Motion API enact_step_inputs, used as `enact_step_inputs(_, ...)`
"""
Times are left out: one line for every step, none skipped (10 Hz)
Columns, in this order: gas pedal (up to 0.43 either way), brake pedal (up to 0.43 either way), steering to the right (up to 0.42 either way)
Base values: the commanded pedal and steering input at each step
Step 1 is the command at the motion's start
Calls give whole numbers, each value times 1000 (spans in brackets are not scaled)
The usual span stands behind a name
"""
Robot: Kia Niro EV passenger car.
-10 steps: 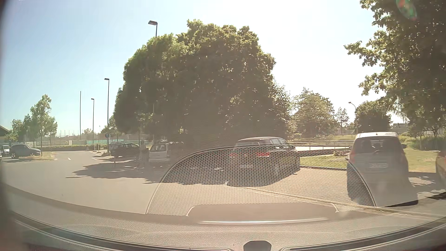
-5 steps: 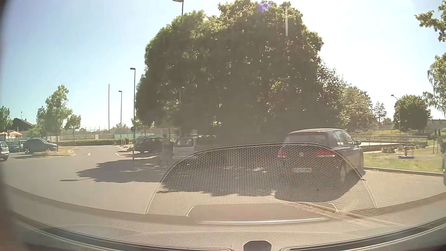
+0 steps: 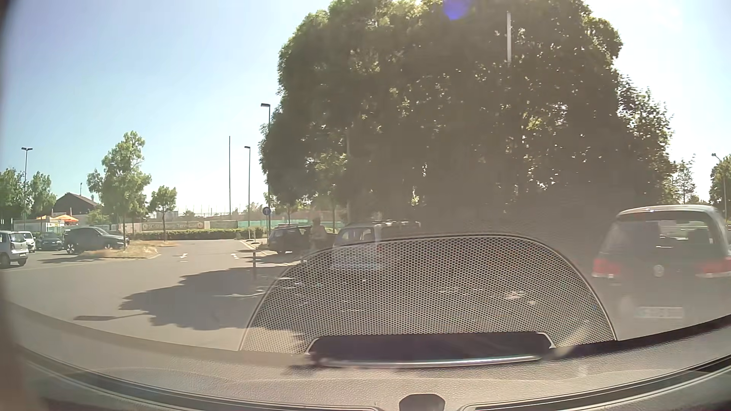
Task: Follow the waypoints while adhering to traffic rules and regulations
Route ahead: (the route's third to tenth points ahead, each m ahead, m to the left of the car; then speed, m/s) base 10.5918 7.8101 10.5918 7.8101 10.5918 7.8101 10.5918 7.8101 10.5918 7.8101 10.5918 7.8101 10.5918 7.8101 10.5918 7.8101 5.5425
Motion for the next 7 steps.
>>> enact_step_inputs(0, 232, -236)
enact_step_inputs(0, 232, -247)
enact_step_inputs(0, 232, -255)
enact_step_inputs(0, 226, -257)
enact_step_inputs(0, 226, -257)
enact_step_inputs(0, 226, -260)
enact_step_inputs(0, 226, -271)
